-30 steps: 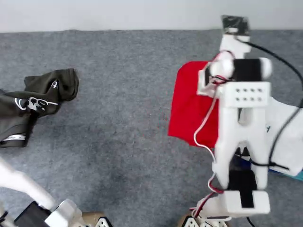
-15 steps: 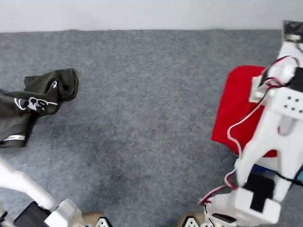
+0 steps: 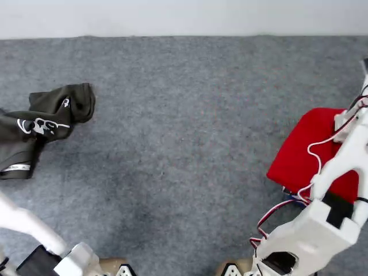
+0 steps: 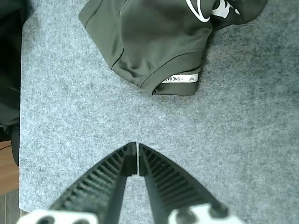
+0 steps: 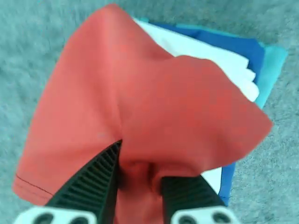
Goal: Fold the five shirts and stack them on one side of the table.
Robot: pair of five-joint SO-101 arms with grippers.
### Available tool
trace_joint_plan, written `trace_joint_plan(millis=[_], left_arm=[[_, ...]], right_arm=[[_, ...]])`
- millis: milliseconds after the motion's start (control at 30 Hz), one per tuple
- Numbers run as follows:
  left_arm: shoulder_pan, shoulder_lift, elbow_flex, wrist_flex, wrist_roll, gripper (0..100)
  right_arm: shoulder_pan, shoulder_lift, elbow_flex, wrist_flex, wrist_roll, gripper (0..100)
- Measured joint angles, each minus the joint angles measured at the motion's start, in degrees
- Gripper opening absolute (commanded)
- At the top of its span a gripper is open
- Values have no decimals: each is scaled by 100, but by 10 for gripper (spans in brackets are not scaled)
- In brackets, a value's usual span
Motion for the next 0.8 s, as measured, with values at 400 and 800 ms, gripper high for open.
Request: trace_joint_plan(millis=[400,800], left_arm=[[0,0,0,0,0,15],[0,0,0,0,0,15]], right_arm=[[211,-826,0,176,738,77],[519,571,-9,246,800,8]])
